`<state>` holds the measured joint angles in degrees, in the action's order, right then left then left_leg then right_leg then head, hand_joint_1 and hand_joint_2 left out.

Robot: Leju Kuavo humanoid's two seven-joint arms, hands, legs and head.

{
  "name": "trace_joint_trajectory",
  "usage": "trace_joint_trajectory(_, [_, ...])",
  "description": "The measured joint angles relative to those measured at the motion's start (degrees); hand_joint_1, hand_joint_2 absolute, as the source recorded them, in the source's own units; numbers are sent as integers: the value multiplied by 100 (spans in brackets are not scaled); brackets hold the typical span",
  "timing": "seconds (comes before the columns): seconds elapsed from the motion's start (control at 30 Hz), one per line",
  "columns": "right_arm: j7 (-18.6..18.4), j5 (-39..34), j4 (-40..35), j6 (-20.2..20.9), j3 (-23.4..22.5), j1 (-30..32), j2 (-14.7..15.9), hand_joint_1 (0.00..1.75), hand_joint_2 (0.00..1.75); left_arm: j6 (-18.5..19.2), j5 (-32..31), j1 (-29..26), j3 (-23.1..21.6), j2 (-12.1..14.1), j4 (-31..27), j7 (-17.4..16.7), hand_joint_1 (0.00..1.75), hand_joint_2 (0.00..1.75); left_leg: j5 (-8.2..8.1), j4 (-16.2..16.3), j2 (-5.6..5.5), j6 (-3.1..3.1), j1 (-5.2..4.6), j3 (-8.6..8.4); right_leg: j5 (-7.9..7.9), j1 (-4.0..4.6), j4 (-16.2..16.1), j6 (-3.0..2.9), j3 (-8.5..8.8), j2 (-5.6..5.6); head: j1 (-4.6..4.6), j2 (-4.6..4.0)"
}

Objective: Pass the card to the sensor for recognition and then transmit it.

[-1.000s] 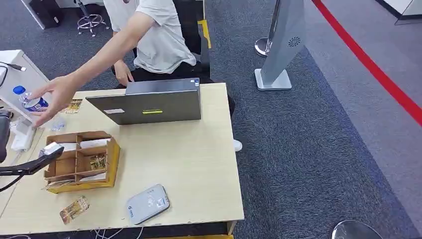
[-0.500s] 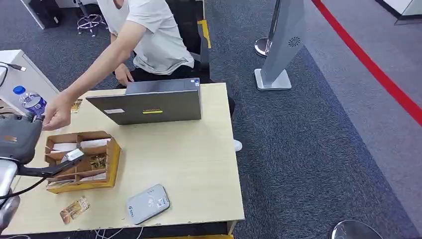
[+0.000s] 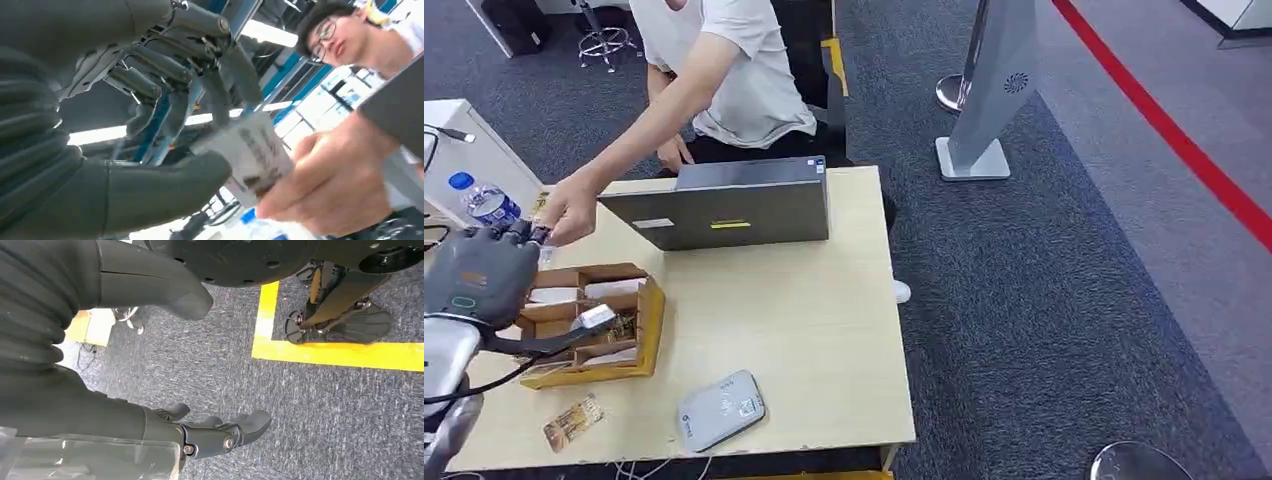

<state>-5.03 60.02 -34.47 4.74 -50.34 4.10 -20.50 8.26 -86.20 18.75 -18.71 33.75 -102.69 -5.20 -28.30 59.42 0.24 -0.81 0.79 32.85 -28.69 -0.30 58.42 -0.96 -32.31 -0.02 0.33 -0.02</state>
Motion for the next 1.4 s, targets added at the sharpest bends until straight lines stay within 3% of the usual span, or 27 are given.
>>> trace_joint_trajectory(0.43, [-18,-199,28,-83,4,-4,0,0,175,-9,0,-144,-594,-605,-535,24,0,175,1,1,4,1,-3,-2,3,-3,0,2,2,2,-4,0])
trace_joint_trajectory(0.6, [-109,-587,42,-231,33,-3,0,0,175,-140,0,-676,-625,-837,-847,218,0,175,-3,-1,12,3,-3,0,2,-3,1,1,3,11,-2,0])
trace_joint_trajectory(0.7, [-321,-1128,37,-404,155,4,2,0,175,-286,0,-1620,-372,-931,-1280,311,0,175,-17,-3,43,10,-5,-9,-1,-4,0,1,-1,41,-2,2])
trace_joint_trajectory(0.83, [-685,-1935,-160,-516,571,163,2,0,175,-591,0,-3019,127,-977,-1674,144,0,175,-25,-3,46,21,-4,-7,-17,-4,-1,11,-4,40,0,2])
trace_joint_trajectory(0.93, [-824,-2205,-357,-553,903,312,2,0,175,-728,2,-3732,533,-1058,-1868,116,0,175,-28,-4,36,18,-4,-5,-21,-4,-1,9,-3,30,-2,0])
trace_joint_trajectory(1.27, [-1005,-2402,-734,-592,1386,498,2,0,175,-724,4,-4500,1152,-1347,-2092,133,0,175,-24,-4,18,22,-6,-13,-17,-5,-1,11,19,11,-2,0])
trace_joint_trajectory(1.4, [-1084,-2363,-898,-555,1471,598,0,0,175,-828,13,-4896,1689,-1619,-2094,378,0,175,-24,-3,13,22,-6,-12,-19,-5,-2,12,16,8,-4,0])
